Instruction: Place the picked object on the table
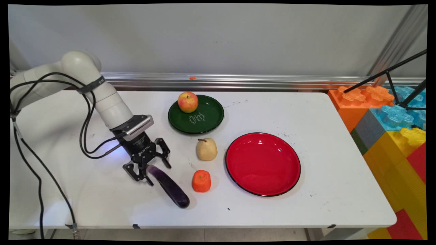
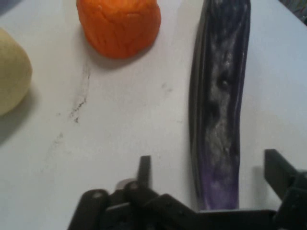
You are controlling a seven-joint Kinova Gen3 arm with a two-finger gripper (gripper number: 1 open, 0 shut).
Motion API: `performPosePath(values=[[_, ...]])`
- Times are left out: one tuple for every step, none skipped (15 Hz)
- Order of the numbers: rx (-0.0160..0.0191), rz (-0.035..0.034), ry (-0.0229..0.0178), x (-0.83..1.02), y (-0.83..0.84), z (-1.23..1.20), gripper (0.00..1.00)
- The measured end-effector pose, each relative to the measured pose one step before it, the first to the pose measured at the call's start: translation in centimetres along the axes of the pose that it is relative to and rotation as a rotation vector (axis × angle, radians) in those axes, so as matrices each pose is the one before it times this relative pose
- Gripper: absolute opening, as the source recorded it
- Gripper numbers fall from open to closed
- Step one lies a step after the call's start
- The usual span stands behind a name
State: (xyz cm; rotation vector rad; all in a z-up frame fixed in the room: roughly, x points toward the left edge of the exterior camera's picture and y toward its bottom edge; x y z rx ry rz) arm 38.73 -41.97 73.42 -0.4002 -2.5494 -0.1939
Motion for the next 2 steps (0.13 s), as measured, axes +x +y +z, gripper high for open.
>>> performPosePath(values=[[0.00362, -0.00227, 0.00191, 0.096, -0.11, -0.061, 1.0], [0.00298, -0.00169, 0.00113, 0.067, -0.035, -0.083, 1.0]])
